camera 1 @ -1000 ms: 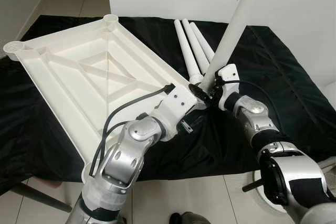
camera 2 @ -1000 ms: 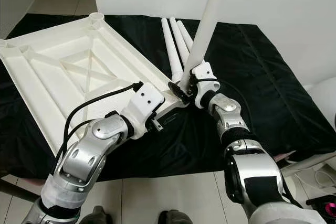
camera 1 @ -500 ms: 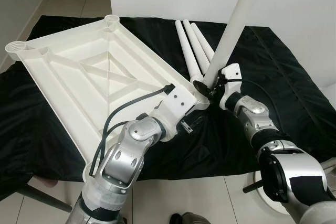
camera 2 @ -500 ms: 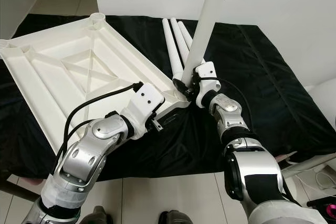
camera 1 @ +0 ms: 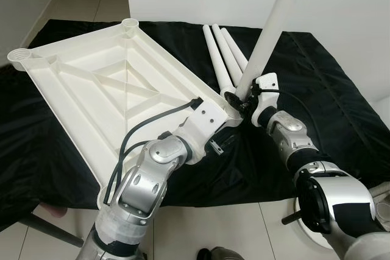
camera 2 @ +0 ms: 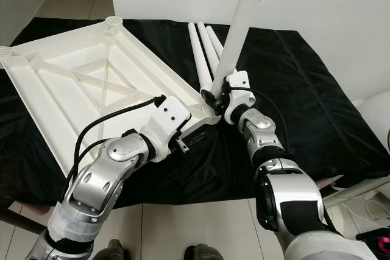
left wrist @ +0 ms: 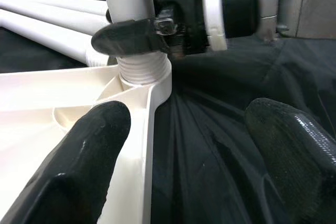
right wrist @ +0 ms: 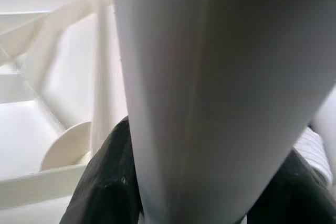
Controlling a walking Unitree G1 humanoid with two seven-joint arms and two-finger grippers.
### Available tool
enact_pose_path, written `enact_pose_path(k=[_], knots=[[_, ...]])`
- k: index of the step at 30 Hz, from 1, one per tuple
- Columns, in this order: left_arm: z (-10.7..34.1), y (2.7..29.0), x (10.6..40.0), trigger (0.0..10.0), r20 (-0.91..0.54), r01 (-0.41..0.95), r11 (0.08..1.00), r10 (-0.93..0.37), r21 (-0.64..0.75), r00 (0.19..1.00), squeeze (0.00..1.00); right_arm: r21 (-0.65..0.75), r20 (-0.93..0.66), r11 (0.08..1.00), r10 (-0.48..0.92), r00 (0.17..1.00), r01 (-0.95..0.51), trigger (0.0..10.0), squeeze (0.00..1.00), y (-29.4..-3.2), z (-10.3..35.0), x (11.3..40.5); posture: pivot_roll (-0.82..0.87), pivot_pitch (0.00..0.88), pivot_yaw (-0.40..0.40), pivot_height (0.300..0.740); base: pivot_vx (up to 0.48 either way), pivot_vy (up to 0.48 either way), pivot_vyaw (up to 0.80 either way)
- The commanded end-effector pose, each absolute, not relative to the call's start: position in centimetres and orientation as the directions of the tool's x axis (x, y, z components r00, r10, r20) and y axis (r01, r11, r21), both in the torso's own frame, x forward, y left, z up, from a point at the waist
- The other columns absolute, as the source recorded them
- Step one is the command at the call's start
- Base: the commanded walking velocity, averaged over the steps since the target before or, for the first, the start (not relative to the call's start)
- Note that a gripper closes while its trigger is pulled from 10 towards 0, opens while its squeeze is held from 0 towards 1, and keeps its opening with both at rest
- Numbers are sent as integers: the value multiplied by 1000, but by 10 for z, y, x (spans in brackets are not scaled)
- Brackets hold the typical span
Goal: Building children table
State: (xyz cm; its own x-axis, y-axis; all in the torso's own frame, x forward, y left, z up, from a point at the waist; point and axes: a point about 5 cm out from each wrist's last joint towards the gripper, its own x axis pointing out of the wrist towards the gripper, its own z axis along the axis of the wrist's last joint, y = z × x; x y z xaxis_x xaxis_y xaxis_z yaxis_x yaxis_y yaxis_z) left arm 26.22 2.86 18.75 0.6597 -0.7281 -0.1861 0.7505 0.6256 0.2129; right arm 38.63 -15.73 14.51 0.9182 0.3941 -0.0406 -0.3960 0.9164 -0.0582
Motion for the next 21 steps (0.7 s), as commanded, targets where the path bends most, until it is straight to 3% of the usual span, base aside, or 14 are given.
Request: enact_pose_path(k=[1, 8, 11, 21], knots=[[188, 29, 263, 10000, -178, 718, 662, -696, 214, 695, 0, -32, -134, 944, 322, 937, -329, 10000, 0, -167, 125, 381, 41, 53, -62, 740, 0, 0, 0], [187, 29, 263, 10000, -175, 715, 666, -694, 213, 699, 0, 32, -123, 991, 135, 983, -132, 10000, 0, -156, 119, 381, 41, 50, -70, 740, 0, 0, 0], [187, 29, 263, 10000, -175, 715, 666, -694, 213, 699, 0, 41, -117, 993, 117, 986, -113, 10000, 0, -152, 118, 380, 41, 50, -70, 740, 0, 0, 0], [186, 29, 263, 10000, -173, 711, 669, -691, 215, 702, 0, 152, -75, 984, -83, 994, 93, 10000, 0, -113, 108, 360, 43, 40, -80, 740, 0, 0, 0]])
